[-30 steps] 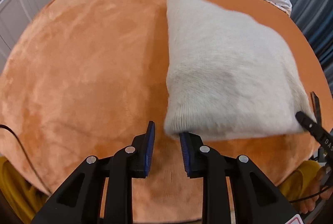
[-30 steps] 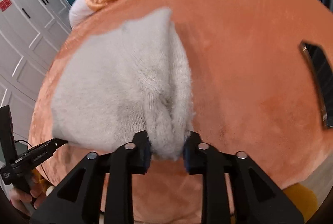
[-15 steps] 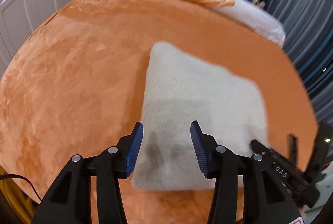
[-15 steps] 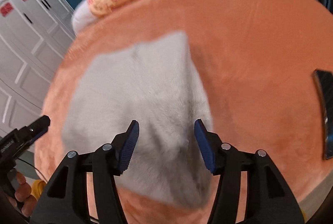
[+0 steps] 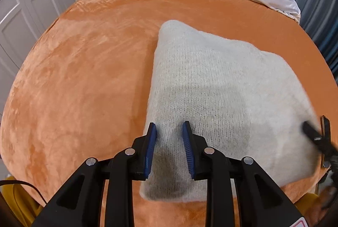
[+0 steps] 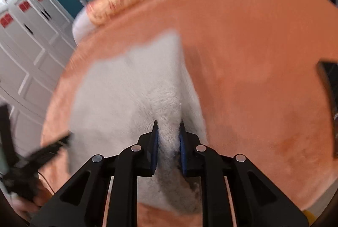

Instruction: Fold small clothes

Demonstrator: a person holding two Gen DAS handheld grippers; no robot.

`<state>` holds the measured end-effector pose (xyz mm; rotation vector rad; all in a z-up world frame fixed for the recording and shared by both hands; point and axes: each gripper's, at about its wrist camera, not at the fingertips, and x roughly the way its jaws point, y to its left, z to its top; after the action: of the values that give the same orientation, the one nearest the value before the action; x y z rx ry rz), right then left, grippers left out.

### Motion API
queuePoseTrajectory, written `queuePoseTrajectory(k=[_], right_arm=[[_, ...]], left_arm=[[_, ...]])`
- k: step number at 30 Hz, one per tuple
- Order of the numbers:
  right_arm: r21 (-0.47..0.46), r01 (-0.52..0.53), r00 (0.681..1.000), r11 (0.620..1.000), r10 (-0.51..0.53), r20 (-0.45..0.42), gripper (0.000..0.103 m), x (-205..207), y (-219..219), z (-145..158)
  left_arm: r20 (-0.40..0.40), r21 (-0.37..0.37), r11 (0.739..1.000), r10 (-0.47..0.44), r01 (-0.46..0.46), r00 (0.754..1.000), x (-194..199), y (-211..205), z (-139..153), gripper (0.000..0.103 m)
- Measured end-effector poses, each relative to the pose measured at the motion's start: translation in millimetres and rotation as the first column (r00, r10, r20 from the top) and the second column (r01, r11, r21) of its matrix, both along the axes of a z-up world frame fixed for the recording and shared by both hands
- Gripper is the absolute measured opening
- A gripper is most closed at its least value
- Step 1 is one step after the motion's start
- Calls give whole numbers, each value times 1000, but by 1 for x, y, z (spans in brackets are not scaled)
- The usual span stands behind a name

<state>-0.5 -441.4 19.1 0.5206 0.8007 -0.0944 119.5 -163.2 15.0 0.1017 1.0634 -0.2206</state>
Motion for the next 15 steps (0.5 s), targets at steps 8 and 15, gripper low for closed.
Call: queuePoseTrajectory(k=[8, 15], right_arm=[[-137, 4, 997, 991, -14, -71, 20, -14, 14, -3], [-227, -69, 996, 971, 78, 30, 20, -52, 61, 45]], left_arm=[[21, 24, 1000, -14, 13, 1000, -8, 0, 11, 26], [16, 21, 1000, -3, 3, 1000, -25, 19, 27, 26]])
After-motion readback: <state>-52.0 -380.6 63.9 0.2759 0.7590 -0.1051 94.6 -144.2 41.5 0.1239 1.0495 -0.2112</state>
